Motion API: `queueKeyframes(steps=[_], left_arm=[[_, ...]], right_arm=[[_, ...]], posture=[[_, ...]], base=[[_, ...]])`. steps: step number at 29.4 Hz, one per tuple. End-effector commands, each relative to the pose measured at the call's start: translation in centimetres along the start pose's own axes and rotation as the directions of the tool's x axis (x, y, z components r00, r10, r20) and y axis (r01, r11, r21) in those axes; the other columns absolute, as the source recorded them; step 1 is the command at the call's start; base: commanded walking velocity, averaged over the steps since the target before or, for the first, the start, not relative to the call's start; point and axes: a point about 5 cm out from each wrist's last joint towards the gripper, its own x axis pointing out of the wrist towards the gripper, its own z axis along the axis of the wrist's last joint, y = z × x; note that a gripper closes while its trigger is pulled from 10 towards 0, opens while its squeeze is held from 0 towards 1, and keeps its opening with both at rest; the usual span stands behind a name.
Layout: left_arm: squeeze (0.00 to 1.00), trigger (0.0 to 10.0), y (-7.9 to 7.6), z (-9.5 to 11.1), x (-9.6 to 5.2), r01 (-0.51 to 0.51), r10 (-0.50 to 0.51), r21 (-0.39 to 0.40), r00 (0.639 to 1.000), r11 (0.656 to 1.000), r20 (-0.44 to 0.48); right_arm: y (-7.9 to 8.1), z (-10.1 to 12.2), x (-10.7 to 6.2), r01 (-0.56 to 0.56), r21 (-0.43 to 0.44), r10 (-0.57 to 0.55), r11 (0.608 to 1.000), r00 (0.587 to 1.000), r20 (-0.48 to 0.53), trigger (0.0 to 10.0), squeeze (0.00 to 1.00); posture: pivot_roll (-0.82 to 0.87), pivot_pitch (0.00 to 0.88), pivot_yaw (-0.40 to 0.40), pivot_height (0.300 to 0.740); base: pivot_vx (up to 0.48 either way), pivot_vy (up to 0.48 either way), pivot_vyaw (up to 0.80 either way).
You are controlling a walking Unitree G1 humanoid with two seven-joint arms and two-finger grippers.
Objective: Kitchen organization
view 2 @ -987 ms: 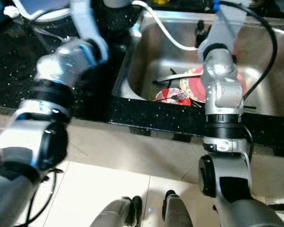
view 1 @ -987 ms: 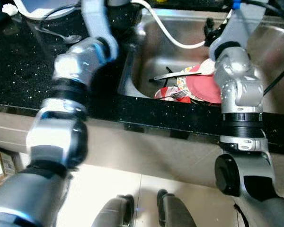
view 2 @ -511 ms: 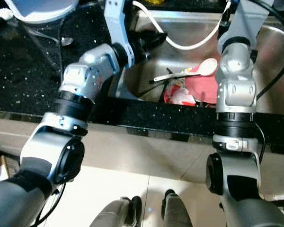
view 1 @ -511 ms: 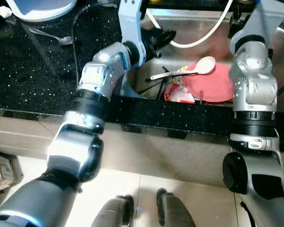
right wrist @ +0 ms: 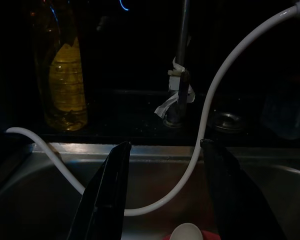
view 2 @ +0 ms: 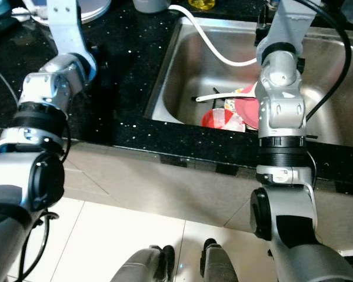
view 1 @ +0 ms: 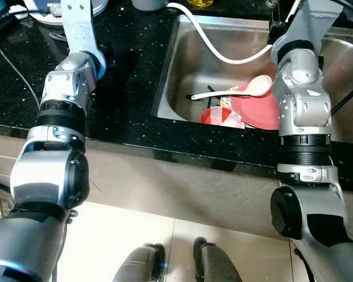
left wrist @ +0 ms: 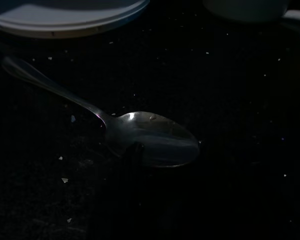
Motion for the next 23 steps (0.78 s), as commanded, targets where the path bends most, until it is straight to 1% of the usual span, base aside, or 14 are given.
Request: queueKeyframes(steps=[1, 2, 3, 4, 6, 8, 9, 10, 15, 16, 17, 19, 21, 23], left_arm=[[0.00, 10.0, -0.1, -0.6, 0.1, 0.012, -0.013, -0.027, 0.999, 1.000, -0.038], [0.87, 10.0, -0.1, -0.5, 0.2, -0.003, 0.002, -0.017, 0.999, 1.000, -0.039], [0.87, 10.0, -0.1, -0.5, 0.2, -0.003, 0.002, -0.017, 0.999, 1.000, -0.039], [1.00, 10.0, -0.1, -0.2, 0.3, -0.021, 0.021, 0.008, 0.999, 1.000, -0.029], [1.00, 10.0, -0.1, 0.6, 0.5, -0.041, 0.041, 0.036, 0.999, 0.999, -0.004], [1.00, 10.0, -0.1, 0.8, 0.6, -0.057, 0.057, 0.038, 0.998, 0.998, -0.002], [0.19, 10.0, 0.0, 0.9, 0.6, -0.059, 0.059, 0.022, 0.998, 0.998, -0.003], [0.00, 10.0, 0.1, 0.8, 0.6, -0.072, 0.072, 0.012, 0.997, 0.997, -0.007], [0.00, 10.0, 0.9, 0.1, 0.7, -0.129, 0.129, 0.010, 0.991, 0.992, -0.028], [0.00, 10.0, 1.2, -0.2, 0.7, -0.152, 0.153, 0.032, 0.988, 0.988, -0.037], [0.00, 10.0, 1.6, -0.6, 0.7, -0.178, 0.182, 0.078, 0.982, 0.981, -0.046], [0.00, 10.0, 1.6, -0.6, 0.7, -0.178, 0.182, 0.078, 0.982, 0.981, -0.046], [0.00, 10.0, 2.6, -1.0, 0.6, -0.226, 0.237, 0.167, 0.970, 0.960, -0.048], [0.00, 10.0, 3.4, -1.1, 0.4, -0.262, 0.277, 0.220, 0.960, 0.940, -0.043]], right_arm=[[0.0, 0.3, 0.1, -0.002, 0.014, 0.002, 1.000, 1.000, 0.013, 10.0, 0.00], [0.0, 0.3, 0.1, -0.004, 0.018, 0.004, 1.000, 1.000, 0.012, 10.0, 0.00], [0.0, 0.3, 0.1, -0.004, 0.018, 0.004, 1.000, 1.000, 0.012, 10.0, 0.00], [0.0, 0.3, 0.1, -0.005, 0.022, 0.004, 1.000, 1.000, 0.011, 10.0, 0.00], [-0.1, 0.2, -0.1, -0.003, 0.025, 0.003, 1.000, 1.000, 0.006, 10.0, 0.00], [-0.2, 0.1, -0.1, 0.000, 0.026, 0.000, 1.000, 1.000, 0.003, 10.0, 0.00], [-0.3, 0.1, -0.2, 0.000, 0.025, 0.000, 1.000, 1.000, 0.002, 10.0, 0.00], [-0.3, 0.0, -0.2, 0.001, 0.024, -0.001, 1.000, 1.000, 0.001, 10.0, 0.00], [-0.5, 0.0, -0.3, 0.003, 0.022, -0.003, 1.000, 1.000, -0.002, 10.0, 0.00], [-0.5, 0.0, -0.3, 0.003, 0.023, -0.003, 1.000, 1.000, -0.005, 10.0, 0.00], [-0.5, 0.0, -0.4, 0.002, 0.023, -0.002, 1.000, 1.000, -0.007, 10.0, 0.00], [-0.5, 0.0, -0.4, 0.002, 0.023, -0.002, 1.000, 1.000, -0.007, 10.0, 0.00], [-0.5, -0.1, -0.4, 0.001, 0.025, -0.001, 1.000, 1.000, -0.013, 10.0, 0.00], [-0.5, -0.2, -0.5, 0.001, 0.027, 0.000, 1.000, 1.000, -0.019, 10.0, 0.00]], posture=[[0.02, 0.156, 0.043, 0.740], [0.02, 0.156, 0.043, 0.740], [0.02, 0.156, 0.043, 0.740], [0.01, 0.160, 0.051, 0.740], [0.01, 0.165, 0.056, 0.740], [0.01, 0.168, 0.058, 0.740], [0.00, 0.173, 0.061, 0.740], [-0.01, 0.176, 0.063, 0.740], [-0.01, 0.183, 0.066, 0.740], [-0.02, 0.188, 0.067, 0.740], [-0.02, 0.192, 0.067, 0.740], [-0.02, 0.192, 0.067, 0.740], [-0.02, 0.203, 0.070, 0.740], [-0.01, 0.207, 0.072, 0.740]], base=[[0.000, 0.000, 0.00], [0.000, 0.000, 0.00], [0.000, 0.000, 0.00], [0.000, 0.000, 0.00], [0.000, 0.000, 0.00], [0.000, 0.000, 0.00], [0.000, 0.000, 0.00], [0.000, 0.000, 0.00], [0.000, 0.000, 0.00], [0.000, 0.000, 0.00], [0.000, 0.000, 0.00], [0.000, 0.000, 0.00], [0.000, 0.000, 0.00], [0.000, 0.000, 0.00]])
